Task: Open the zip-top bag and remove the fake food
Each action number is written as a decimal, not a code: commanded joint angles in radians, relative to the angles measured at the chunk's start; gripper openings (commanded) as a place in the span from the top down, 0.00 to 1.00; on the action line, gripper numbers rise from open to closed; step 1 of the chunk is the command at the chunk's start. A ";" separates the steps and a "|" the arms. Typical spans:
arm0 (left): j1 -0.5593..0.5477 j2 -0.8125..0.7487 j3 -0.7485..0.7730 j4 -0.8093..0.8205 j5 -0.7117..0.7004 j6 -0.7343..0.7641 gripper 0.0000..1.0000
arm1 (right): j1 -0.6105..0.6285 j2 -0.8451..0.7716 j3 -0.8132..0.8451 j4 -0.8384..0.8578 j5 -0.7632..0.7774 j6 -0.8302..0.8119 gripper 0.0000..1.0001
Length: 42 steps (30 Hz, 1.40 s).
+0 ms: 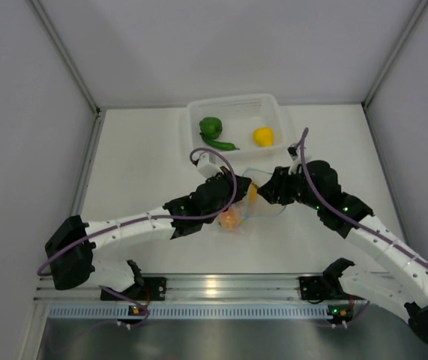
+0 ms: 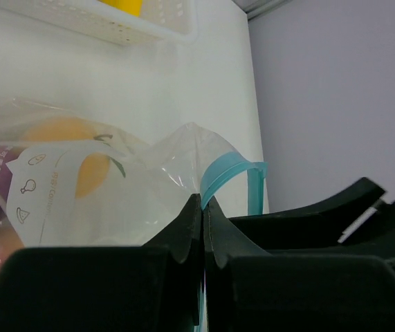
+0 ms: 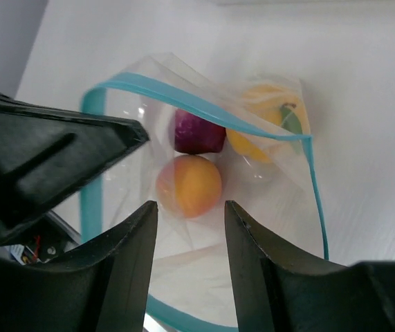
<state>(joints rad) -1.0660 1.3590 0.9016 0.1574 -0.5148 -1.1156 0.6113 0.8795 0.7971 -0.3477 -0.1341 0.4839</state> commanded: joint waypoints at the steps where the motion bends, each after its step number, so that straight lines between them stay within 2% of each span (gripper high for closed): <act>1: -0.008 0.003 0.031 0.096 -0.037 -0.033 1.00 | 0.024 0.056 -0.035 0.070 0.063 0.031 0.56; 8: -0.017 0.008 0.053 0.111 0.013 0.003 1.00 | 0.105 0.205 -0.047 0.217 0.079 0.070 0.52; 12: -0.018 -0.017 0.028 0.129 0.045 -0.001 1.00 | 0.163 0.251 -0.056 0.286 0.175 0.116 0.46; 15: -0.017 -0.040 0.005 0.145 0.080 0.016 1.00 | 0.200 0.271 -0.082 0.338 0.188 0.139 0.45; 20: -0.017 -0.086 -0.003 0.143 0.128 0.068 1.00 | 0.254 0.285 -0.127 0.381 0.341 0.179 0.44; 25: -0.017 -0.127 -0.013 0.143 0.151 0.079 1.00 | 0.263 0.285 -0.125 0.282 0.563 0.164 0.45; 30: -0.018 -0.169 -0.065 0.143 0.113 0.062 1.00 | 0.252 0.297 -0.072 0.132 0.669 0.052 0.46; 36: -0.018 -0.146 -0.125 0.139 0.090 0.005 1.00 | 0.179 0.337 -0.021 0.013 0.561 -0.079 0.44; 40: -0.017 -0.094 -0.092 0.051 0.059 0.043 1.00 | 0.140 0.361 0.001 0.036 0.348 -0.152 0.41; 42: -0.015 -0.064 -0.063 0.004 0.044 0.069 1.00 | 0.128 0.371 0.001 0.106 0.300 -0.168 0.40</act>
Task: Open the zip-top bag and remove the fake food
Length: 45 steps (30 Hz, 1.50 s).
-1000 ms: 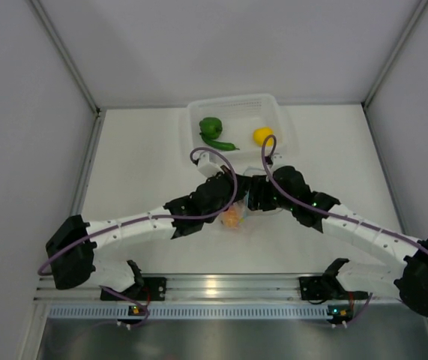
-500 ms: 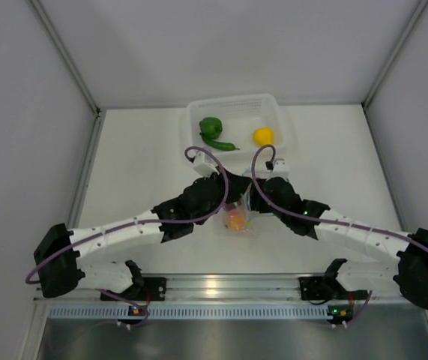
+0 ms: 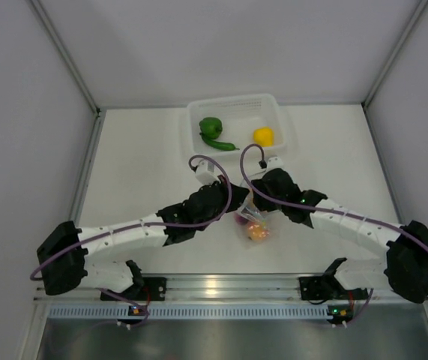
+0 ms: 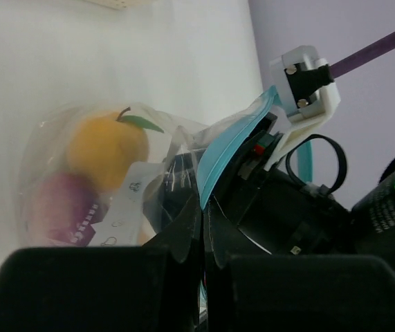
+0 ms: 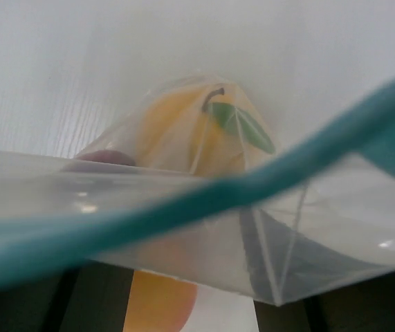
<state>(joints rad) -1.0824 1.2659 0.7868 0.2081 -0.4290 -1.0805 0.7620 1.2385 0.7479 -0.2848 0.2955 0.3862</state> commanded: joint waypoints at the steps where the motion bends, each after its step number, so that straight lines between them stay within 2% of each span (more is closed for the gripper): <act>1: 0.001 0.035 0.057 -0.053 -0.047 0.039 1.00 | -0.021 0.024 0.050 0.068 -0.137 -0.069 0.40; 4: 0.002 0.053 0.074 -0.067 -0.057 0.068 1.00 | -0.023 0.053 0.056 0.143 -0.076 -0.023 0.33; 9: 0.006 0.082 0.112 -0.091 -0.048 0.116 1.00 | -0.023 0.094 0.056 0.246 0.007 0.033 0.31; 16: 0.018 0.108 0.114 -0.095 -0.030 0.125 1.00 | -0.027 0.211 0.079 0.329 0.146 0.080 0.21; 22: 0.027 0.141 0.121 -0.095 -0.004 0.131 1.00 | -0.076 0.254 0.054 0.499 0.079 0.109 0.26; 27: 0.036 0.132 0.108 -0.095 -0.037 0.125 1.00 | -0.084 0.220 -0.037 0.726 0.018 0.100 0.32; 31: 0.035 0.136 0.121 -0.095 -0.074 0.123 1.00 | -0.093 0.318 0.068 0.638 -0.015 0.077 0.29; 35: 0.038 0.145 0.138 -0.095 -0.109 0.142 1.00 | -0.093 0.386 0.116 0.647 -0.032 0.080 0.28; 40: 0.056 0.168 0.146 -0.095 -0.083 0.143 1.00 | -0.096 0.476 0.189 0.668 -0.090 0.019 0.21; 45: 0.064 0.161 0.120 -0.093 -0.083 0.126 1.00 | -0.102 0.590 0.292 0.634 -0.085 0.043 0.22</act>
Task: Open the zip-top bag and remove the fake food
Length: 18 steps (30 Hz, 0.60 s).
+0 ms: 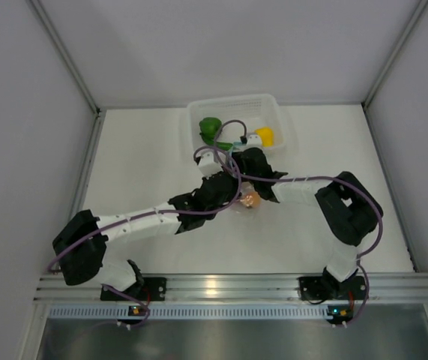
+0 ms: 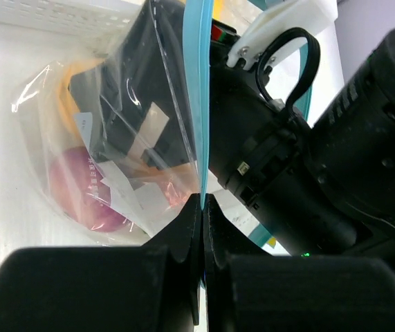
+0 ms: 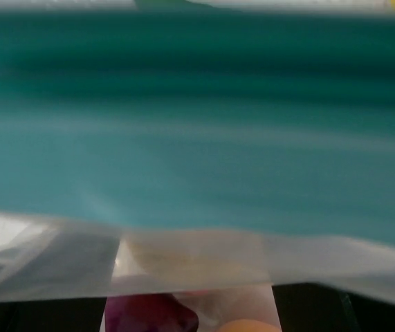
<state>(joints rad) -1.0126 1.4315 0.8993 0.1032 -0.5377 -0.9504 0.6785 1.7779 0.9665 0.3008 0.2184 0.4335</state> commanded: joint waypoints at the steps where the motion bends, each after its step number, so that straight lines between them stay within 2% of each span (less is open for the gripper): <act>1: -0.006 -0.005 0.003 0.012 0.027 -0.005 1.00 | -0.020 0.066 0.083 0.052 -0.011 -0.006 0.22; 7: 0.017 -0.040 -0.037 0.012 0.042 -0.010 1.00 | -0.023 0.189 0.231 -0.080 -0.011 -0.009 0.22; 11: 0.032 -0.077 -0.071 0.012 0.053 -0.013 1.00 | -0.030 0.241 0.296 -0.143 -0.056 -0.018 0.17; 13: 0.039 -0.101 -0.089 0.012 0.058 -0.014 1.00 | -0.031 0.253 0.298 -0.144 -0.086 -0.030 0.13; 18: 0.043 -0.152 -0.120 0.012 0.067 -0.017 1.00 | -0.031 0.270 0.288 -0.158 -0.088 -0.018 0.14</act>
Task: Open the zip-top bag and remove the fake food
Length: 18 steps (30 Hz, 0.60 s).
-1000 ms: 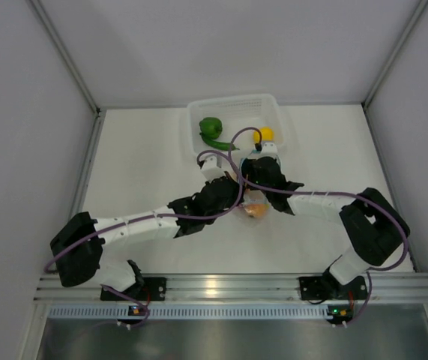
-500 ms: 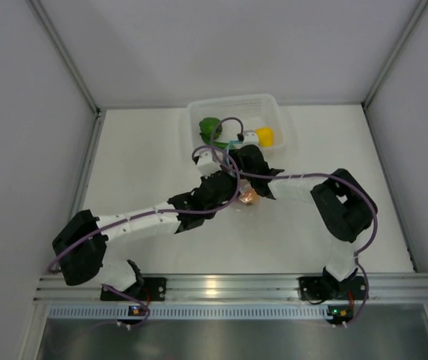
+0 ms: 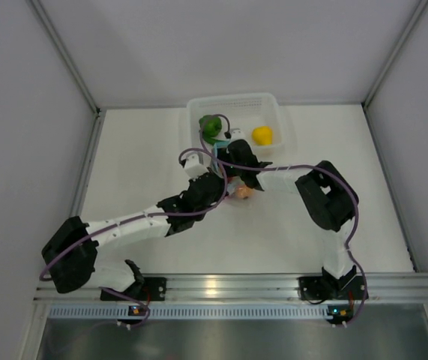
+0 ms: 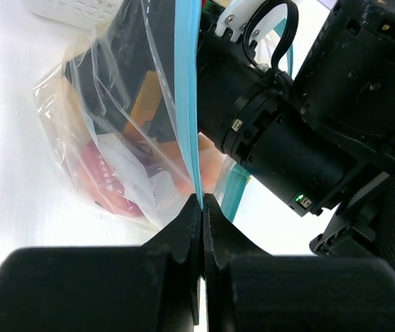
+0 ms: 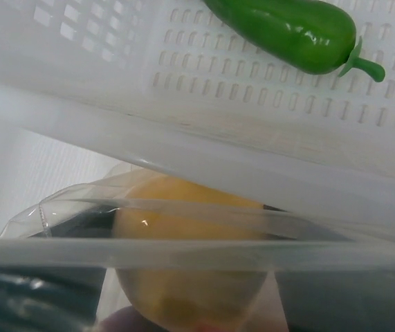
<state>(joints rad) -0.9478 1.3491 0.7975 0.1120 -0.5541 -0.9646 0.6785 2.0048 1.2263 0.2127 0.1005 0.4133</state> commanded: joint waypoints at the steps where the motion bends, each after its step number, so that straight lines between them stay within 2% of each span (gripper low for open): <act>1: -0.023 -0.076 -0.024 0.003 0.083 -0.003 1.00 | -0.031 0.042 0.021 -0.064 0.030 0.013 0.17; 2: -0.022 -0.080 -0.026 0.003 0.086 -0.003 1.00 | -0.030 0.035 -0.013 -0.017 0.028 0.013 0.20; 3: -0.023 -0.091 -0.027 0.003 0.086 0.000 1.00 | -0.031 0.019 -0.031 0.006 0.021 0.016 0.29; 6: -0.023 -0.108 -0.034 0.002 0.080 0.009 1.00 | -0.031 -0.036 -0.086 0.053 -0.001 0.009 0.50; 7: -0.022 -0.111 -0.035 0.002 0.076 0.016 1.00 | -0.030 -0.056 -0.109 0.051 -0.002 0.002 0.52; 11: -0.020 -0.128 -0.043 0.002 0.046 0.032 1.00 | 0.004 -0.182 -0.178 0.024 0.042 -0.037 0.54; 18: -0.002 -0.114 -0.018 -0.006 0.016 0.079 1.00 | 0.072 -0.403 -0.254 -0.201 0.087 -0.070 0.55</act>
<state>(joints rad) -0.9569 1.2514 0.7673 0.1024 -0.5133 -0.9325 0.7116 1.7100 0.9813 0.1417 0.1551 0.3790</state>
